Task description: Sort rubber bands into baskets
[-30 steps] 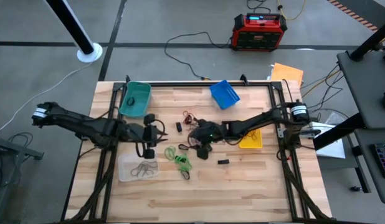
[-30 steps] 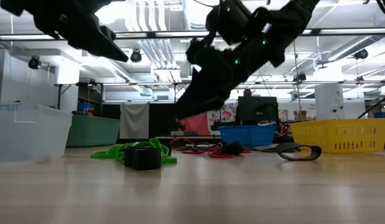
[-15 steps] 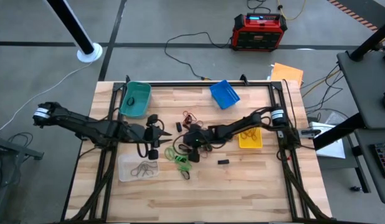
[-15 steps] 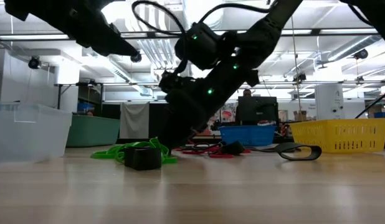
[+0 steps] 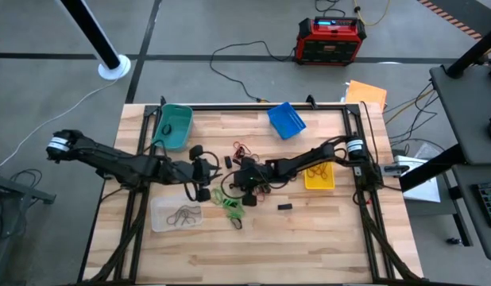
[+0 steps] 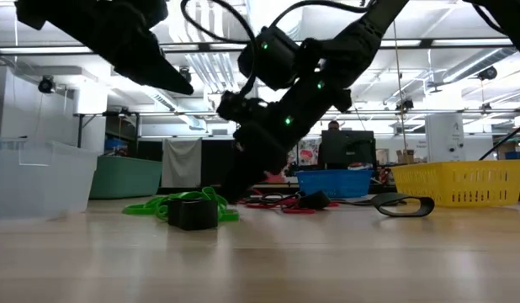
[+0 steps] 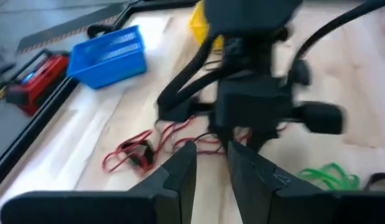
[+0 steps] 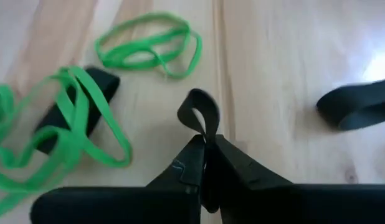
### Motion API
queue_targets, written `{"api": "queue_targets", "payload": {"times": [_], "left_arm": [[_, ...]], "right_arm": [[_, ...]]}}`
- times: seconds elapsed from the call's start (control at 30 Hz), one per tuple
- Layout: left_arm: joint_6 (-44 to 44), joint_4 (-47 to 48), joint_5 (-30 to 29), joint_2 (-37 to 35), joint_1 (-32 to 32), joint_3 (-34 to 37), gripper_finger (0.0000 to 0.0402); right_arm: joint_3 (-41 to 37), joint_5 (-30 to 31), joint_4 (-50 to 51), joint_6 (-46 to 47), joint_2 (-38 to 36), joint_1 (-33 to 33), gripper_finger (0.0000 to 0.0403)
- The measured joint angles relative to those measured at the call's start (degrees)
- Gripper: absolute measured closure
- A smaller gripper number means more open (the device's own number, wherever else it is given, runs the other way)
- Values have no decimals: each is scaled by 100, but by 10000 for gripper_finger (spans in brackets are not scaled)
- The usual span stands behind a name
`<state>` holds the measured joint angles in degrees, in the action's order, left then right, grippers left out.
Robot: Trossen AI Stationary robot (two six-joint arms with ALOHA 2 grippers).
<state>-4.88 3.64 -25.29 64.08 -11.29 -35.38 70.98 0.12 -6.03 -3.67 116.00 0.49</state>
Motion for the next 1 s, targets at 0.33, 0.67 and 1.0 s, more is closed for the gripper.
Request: {"api": "queue_targets", "payload": {"times": [0.33,0.67,1.0], "left_arm": [[31,97,283,200,8,-68,279],[463,-362,32,242,17,-55,226],[740,-766,58,400,15,-49,245]], "right_arm": [[-387,231,-842,-628,-978,2,393],[-1079,291,-2012,-1048,-1537,13,393],[-1026,291,-2414,-1045,-1434,13,393]]}}
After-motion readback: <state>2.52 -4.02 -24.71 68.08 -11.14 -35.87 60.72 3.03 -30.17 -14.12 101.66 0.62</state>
